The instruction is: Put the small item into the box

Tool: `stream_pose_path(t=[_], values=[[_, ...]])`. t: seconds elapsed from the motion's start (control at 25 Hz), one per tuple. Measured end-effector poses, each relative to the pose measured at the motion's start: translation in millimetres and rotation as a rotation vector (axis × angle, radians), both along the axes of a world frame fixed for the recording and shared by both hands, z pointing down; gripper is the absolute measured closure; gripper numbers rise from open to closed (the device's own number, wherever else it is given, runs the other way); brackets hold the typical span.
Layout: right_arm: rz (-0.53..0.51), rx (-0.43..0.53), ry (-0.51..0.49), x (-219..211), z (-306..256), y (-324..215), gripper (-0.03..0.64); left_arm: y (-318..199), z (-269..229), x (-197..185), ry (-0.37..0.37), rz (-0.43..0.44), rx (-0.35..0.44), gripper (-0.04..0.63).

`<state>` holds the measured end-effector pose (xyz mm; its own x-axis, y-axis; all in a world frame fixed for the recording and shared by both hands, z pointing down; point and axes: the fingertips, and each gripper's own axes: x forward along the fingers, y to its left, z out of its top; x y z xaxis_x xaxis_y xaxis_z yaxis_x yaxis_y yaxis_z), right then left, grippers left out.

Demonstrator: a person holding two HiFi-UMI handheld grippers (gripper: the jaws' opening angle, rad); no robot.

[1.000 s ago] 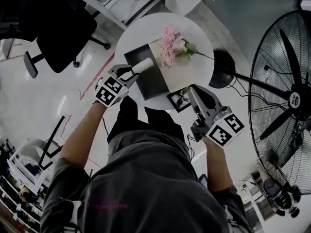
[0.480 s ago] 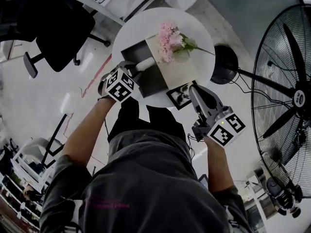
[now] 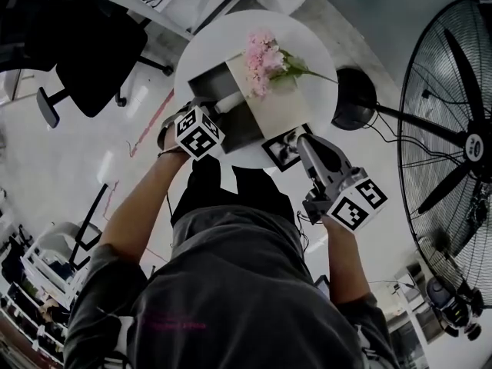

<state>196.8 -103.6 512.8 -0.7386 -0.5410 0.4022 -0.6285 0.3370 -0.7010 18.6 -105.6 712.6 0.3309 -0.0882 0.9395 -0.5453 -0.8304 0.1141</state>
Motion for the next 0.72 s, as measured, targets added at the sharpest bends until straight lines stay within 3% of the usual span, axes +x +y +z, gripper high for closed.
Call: stream_pose_path(t=[0.36, 0.72], values=[[0.004, 0.028, -0.006, -12.6, -12.2, 3.9, 0.594, 9.9, -21.5, -9.7, 0.033, -0.021, 0.001, 0.405], [0.023, 0.095, 0.001, -38.3, -38.7, 4.5, 0.594, 1.1, -104.2, -18.4, 0.196, -0.081, 0.133, 0.409]])
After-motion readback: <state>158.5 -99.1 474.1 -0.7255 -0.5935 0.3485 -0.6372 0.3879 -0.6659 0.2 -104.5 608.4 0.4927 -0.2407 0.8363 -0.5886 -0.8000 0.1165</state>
